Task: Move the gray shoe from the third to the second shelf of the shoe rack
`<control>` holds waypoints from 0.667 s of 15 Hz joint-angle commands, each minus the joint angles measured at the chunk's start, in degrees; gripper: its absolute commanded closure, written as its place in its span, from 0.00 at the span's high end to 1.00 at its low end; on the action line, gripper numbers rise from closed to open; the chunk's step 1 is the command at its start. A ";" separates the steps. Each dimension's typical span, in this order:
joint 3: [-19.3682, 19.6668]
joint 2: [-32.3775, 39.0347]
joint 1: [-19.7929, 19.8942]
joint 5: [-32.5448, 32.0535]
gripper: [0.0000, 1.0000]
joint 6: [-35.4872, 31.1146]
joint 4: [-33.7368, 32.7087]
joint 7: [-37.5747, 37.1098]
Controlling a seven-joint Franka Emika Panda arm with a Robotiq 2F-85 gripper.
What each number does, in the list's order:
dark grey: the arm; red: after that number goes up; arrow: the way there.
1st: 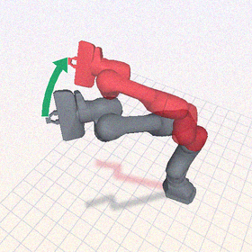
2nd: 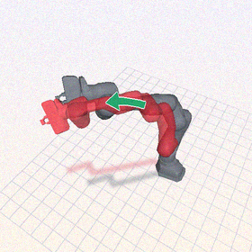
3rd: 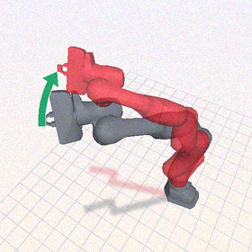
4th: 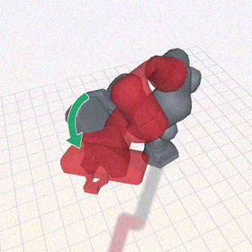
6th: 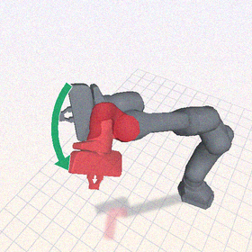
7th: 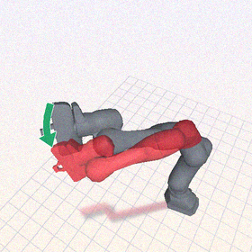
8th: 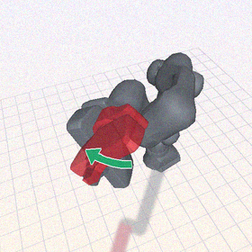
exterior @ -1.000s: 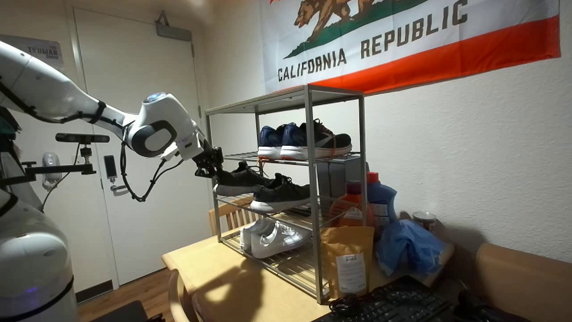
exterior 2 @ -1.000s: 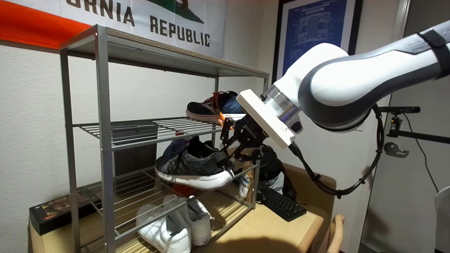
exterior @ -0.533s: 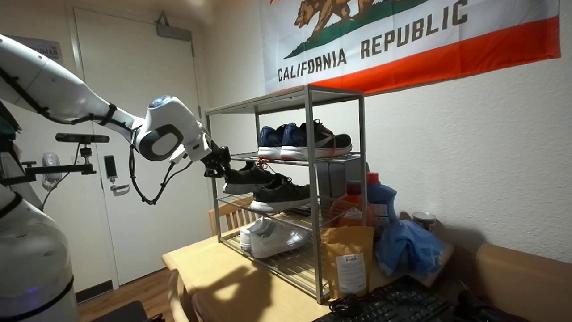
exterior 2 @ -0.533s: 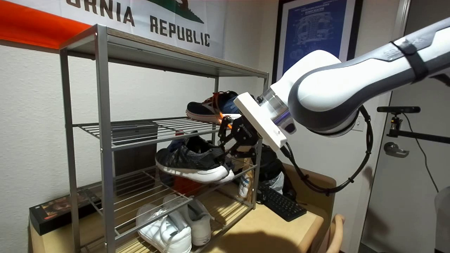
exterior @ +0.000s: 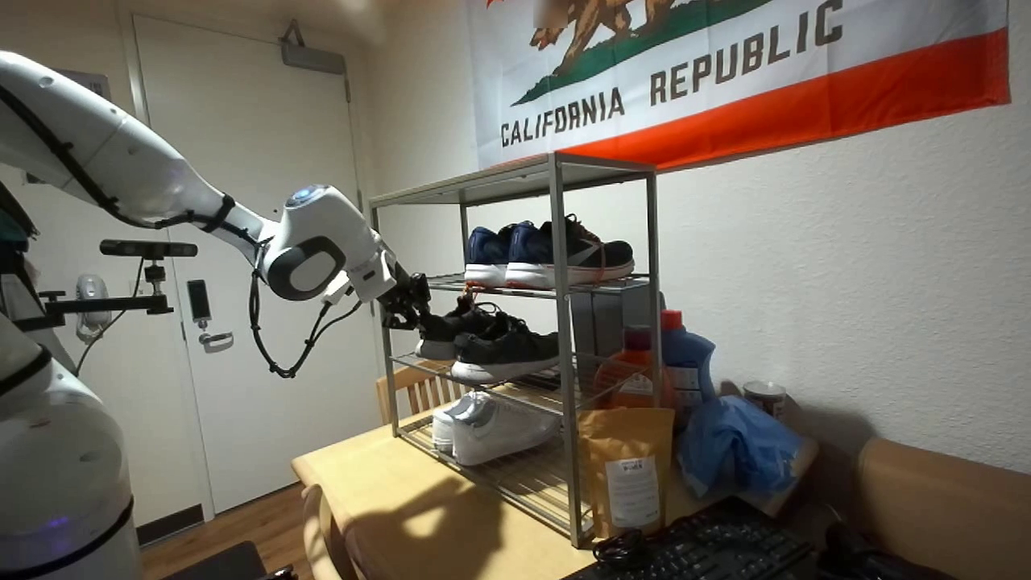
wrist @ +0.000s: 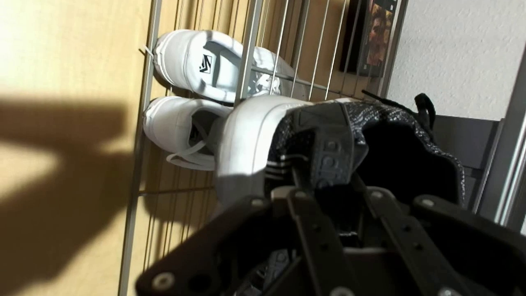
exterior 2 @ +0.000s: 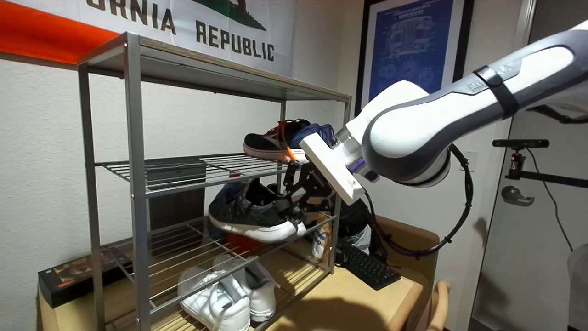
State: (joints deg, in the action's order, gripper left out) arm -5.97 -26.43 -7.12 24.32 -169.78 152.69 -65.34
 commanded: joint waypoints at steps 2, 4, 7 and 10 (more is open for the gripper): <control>0.22 1.81 -0.61 1.13 0.06 -2.46 -1.06 1.49; 0.22 2.15 -0.64 1.10 0.06 -2.78 -1.09 1.53; 0.49 2.59 -0.86 1.30 0.06 -3.45 -1.23 1.69; 0.44 3.28 -0.95 1.27 0.06 -4.24 -1.27 1.76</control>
State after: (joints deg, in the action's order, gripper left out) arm -5.97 -24.53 -7.29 24.32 -171.40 152.66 -65.33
